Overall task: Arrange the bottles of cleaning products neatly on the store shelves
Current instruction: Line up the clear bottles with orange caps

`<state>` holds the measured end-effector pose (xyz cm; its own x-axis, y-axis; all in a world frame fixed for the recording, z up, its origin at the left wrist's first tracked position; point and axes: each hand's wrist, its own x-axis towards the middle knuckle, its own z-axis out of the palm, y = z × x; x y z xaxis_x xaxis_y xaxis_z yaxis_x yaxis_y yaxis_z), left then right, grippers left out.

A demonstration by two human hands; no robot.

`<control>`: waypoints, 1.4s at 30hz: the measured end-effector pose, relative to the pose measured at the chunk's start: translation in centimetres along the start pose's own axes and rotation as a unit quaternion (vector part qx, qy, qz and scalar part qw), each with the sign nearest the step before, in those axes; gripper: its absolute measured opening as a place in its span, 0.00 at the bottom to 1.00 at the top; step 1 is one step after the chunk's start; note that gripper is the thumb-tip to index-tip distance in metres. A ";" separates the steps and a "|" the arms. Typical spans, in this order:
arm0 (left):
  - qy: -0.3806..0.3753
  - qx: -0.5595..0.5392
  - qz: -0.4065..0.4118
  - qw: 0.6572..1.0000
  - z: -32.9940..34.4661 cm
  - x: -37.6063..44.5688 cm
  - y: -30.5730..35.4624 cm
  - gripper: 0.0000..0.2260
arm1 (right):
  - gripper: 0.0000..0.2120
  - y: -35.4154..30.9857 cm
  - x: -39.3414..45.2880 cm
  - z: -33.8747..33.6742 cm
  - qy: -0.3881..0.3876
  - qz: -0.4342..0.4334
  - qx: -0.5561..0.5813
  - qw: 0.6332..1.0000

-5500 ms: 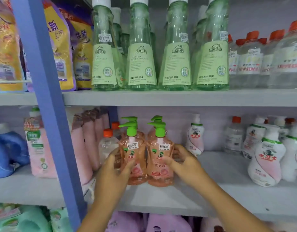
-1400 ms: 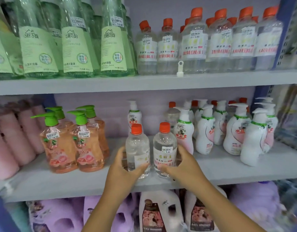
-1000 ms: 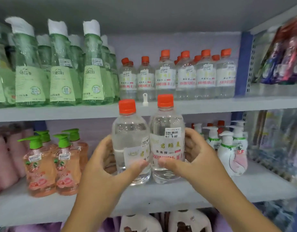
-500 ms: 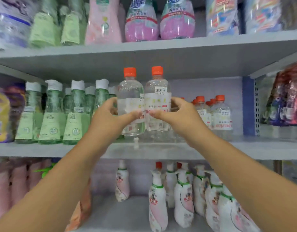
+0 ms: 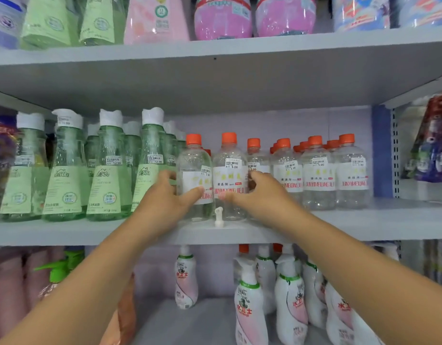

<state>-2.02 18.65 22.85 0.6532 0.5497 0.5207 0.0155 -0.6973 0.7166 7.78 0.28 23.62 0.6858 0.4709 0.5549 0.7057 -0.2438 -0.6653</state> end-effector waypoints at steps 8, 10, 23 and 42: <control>0.137 0.144 0.083 0.977 1.1 -1.4 1.0 0.29 | 0.20 -0.8 1.2 1.5 0.042 -0.014 -0.143 0.989; 0.143 0.157 0.079 0.974 1.2 -0.9 1.5 0.29 | 0.26 -0.4 1.3 1.5 0.060 -0.009 -0.122 0.991; 0.154 0.311 0.036 0.937 2.2 0.9 3.1 0.26 | 0.32 0.0 3.3 2.6 0.109 -0.032 -0.165 0.980; 0.136 0.202 0.073 0.967 3.4 2.3 1.3 0.16 | 0.22 -0.4 3.1 3.0 0.092 -0.040 -0.242 0.965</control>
<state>2.12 17.43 23.44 0.4480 0.4941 0.7451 0.2677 -0.8693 0.4155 9.11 4.39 24.16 0.6140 0.3573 0.7038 0.7280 -0.6010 -0.3300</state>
